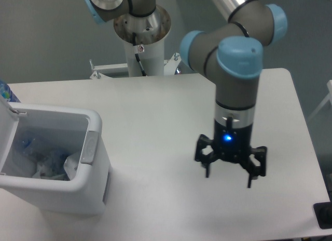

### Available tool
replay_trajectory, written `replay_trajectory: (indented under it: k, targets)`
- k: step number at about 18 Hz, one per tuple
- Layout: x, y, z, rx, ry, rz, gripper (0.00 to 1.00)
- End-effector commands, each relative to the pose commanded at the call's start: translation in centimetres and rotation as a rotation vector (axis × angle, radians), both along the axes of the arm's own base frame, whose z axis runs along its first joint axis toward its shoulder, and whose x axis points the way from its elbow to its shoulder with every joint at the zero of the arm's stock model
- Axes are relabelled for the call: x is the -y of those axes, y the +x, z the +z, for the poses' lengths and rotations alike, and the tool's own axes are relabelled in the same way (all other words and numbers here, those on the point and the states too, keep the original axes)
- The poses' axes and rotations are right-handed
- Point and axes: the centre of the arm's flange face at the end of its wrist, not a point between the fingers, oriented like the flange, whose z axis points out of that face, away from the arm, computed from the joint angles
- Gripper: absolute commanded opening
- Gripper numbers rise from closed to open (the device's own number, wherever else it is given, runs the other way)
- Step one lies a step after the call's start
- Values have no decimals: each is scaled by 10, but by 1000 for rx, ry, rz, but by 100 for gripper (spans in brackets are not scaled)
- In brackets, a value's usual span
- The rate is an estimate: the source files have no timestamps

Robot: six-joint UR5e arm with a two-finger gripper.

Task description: Place the trash in the trash can

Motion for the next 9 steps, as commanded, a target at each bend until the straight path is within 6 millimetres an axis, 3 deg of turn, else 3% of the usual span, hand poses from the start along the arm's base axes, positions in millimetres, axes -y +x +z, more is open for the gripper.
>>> replay_trajectory:
  k: [2,6,9]
  targets:
    - [6,-2,-5,22,-35,-24,100]
    - [12,-7,6,88,-122,-92,100]
    - [13,-7,-1,88,-179,-103,100]
